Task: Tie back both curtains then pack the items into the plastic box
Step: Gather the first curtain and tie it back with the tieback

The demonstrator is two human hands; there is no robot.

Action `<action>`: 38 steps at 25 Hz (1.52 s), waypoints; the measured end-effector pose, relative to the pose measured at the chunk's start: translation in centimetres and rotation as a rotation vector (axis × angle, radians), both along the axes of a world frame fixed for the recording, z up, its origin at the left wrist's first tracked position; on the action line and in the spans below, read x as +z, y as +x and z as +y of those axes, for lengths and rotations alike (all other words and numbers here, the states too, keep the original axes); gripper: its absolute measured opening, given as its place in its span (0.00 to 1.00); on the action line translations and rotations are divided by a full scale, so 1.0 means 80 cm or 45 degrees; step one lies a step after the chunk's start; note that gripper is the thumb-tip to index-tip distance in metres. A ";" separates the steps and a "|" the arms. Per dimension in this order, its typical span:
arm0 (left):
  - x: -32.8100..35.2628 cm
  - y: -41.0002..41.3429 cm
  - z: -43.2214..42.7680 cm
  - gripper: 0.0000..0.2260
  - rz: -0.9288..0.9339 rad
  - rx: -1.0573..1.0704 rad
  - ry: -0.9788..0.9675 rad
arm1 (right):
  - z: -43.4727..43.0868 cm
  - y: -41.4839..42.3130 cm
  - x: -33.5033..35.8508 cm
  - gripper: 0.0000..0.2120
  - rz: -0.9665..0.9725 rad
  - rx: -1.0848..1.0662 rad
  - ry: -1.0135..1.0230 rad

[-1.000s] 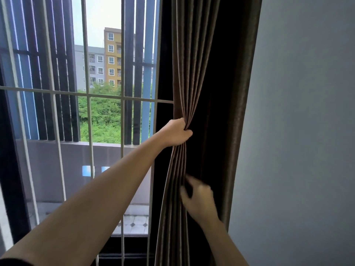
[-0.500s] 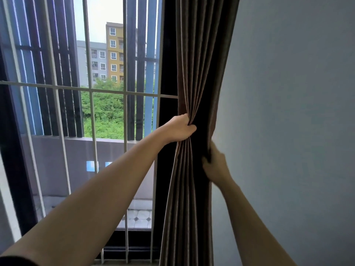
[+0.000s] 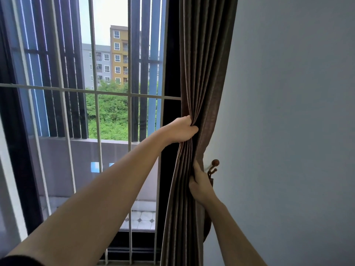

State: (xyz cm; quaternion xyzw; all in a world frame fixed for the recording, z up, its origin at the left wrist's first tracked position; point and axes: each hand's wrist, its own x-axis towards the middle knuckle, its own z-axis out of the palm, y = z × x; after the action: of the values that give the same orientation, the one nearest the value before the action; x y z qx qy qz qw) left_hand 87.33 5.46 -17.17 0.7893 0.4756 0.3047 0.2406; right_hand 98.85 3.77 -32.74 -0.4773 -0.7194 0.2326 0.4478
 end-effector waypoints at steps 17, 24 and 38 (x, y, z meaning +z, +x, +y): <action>-0.016 0.004 0.002 0.05 -0.691 0.229 -0.076 | 0.045 -0.019 0.123 0.30 0.852 0.071 -0.027; -0.014 -0.003 0.004 0.10 -0.714 0.124 -0.224 | 0.044 0.006 0.153 0.34 0.832 0.242 -0.146; 0.042 -0.023 0.015 0.09 0.098 0.263 -0.033 | 0.029 -0.006 0.140 0.29 0.625 0.280 -0.087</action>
State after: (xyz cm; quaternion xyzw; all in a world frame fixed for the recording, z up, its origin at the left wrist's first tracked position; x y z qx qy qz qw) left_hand 85.50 6.64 -13.82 0.7441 0.5672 0.2911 0.1998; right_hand 98.34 6.06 -21.50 -0.3403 -0.6285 0.4128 0.5646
